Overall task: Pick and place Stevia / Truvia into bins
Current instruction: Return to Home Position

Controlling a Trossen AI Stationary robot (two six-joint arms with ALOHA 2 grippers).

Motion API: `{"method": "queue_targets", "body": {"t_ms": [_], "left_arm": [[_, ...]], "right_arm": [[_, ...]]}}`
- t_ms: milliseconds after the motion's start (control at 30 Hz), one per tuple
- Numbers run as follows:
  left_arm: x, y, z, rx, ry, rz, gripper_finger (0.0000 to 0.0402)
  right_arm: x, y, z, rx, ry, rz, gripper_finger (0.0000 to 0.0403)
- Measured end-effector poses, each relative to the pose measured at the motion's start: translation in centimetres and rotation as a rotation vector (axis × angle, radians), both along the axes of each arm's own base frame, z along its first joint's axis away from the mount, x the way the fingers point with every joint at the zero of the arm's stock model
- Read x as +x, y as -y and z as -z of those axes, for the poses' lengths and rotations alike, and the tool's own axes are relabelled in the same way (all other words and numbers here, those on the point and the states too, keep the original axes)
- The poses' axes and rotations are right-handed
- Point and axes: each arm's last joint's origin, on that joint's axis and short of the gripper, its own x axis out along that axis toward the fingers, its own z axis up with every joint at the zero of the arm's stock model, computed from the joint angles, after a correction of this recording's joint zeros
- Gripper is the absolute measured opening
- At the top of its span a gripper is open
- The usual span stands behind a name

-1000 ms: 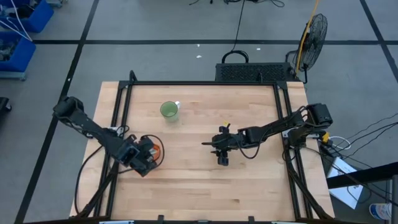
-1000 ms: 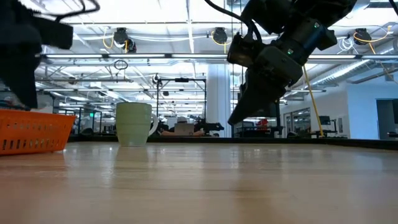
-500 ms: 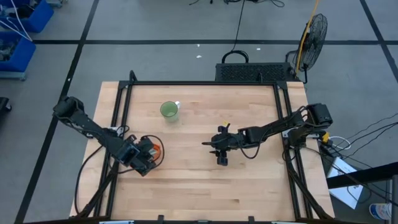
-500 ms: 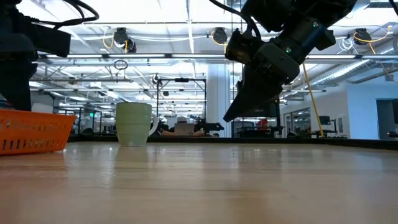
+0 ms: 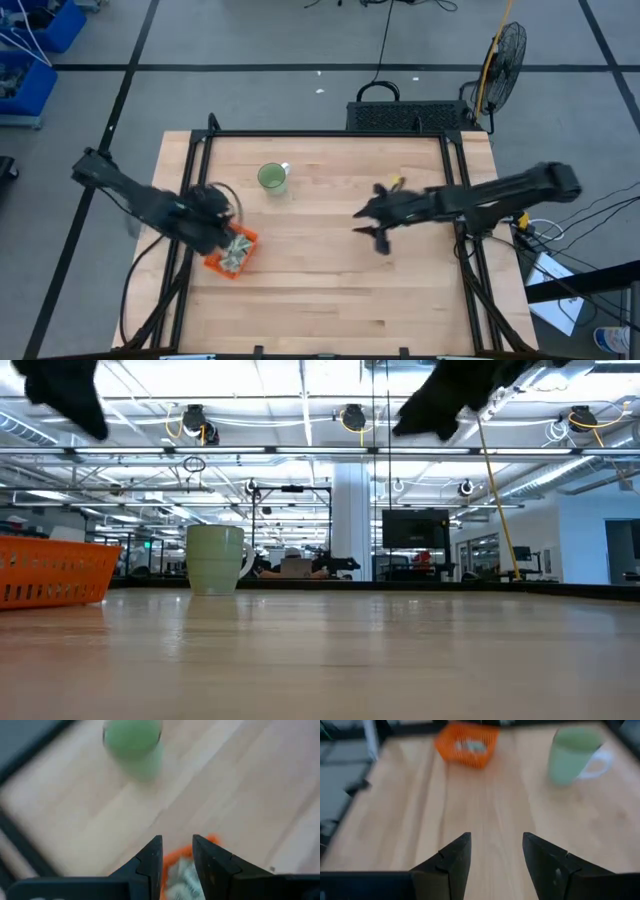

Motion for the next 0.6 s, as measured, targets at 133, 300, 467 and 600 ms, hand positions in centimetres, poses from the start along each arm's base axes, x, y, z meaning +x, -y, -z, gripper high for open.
{"method": "queue_targets", "body": {"t_ms": [133,300,467,600], "left_arm": [[-3.5,-1.7,-4.1,0.007,0.223,0.091,0.0113],[-7.3,-4.1,-4.8,0.087,0.474,0.149,0.0113],[-6.8,-3.2,-2.0,0.048,0.702,0.353,0.0113],[-5.5,-1.7,-0.9,0.081,0.927,0.637,0.0113]], "right_arm": [[-4.7,0.5,-3.9,0.021,0.081,-0.003,0.0171],[-9.6,0.7,-4.3,0.028,0.176,-0.036,0.0172],[-12.1,1.0,-1.2,0.067,0.348,-0.040,0.0172],[-13.0,1.2,2.2,0.120,0.474,-0.064,0.0171]]}}
